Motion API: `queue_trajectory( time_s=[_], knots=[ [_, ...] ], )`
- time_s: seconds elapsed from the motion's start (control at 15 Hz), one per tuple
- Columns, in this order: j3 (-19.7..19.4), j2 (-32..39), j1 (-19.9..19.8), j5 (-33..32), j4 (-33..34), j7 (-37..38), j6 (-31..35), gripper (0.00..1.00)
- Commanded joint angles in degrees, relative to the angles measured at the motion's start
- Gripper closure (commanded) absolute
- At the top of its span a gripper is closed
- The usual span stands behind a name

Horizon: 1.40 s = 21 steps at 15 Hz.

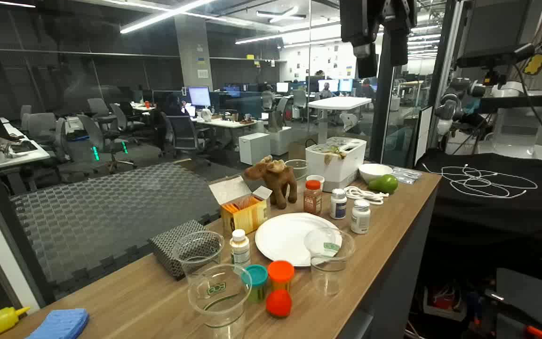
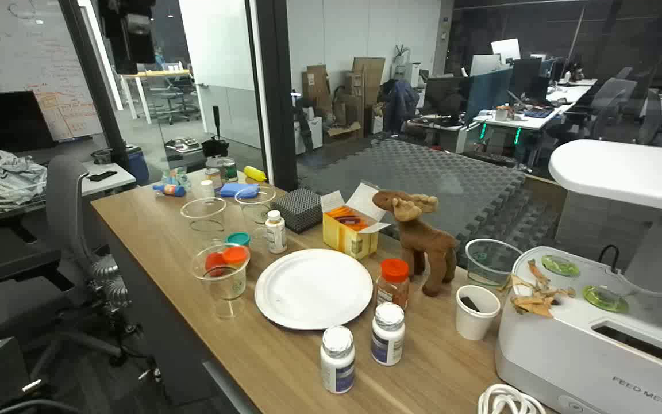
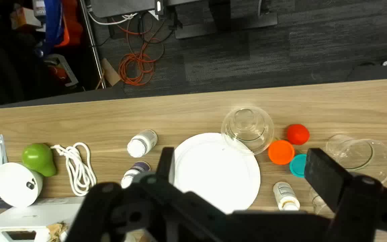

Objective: Pile up the plastic cups and put all the containers on the white plate

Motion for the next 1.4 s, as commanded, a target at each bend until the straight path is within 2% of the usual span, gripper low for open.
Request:
queue_trajectory(
  time_s=[0.0, 0.6, 0.93, 1.07, 1.33],
  knots=[
    [-0.90, 0.12, 1.09, -0.27, 0.29, 0.28, -0.07, 0.00],
    [-0.87, -0.33, 1.07, -0.27, 0.79, 0.28, -0.08, 0.00],
    [-1.47, -2.20, 0.76, 2.62, -6.49, 6.09, 5.01, 0.00],
    [-1.66, -3.02, 1.15, 4.00, -10.22, 6.21, 7.80, 0.00],
    [-1.18, -4.58, 0.96, 4.06, -18.04, 8.29, 17.30, 0.00]
  ],
)
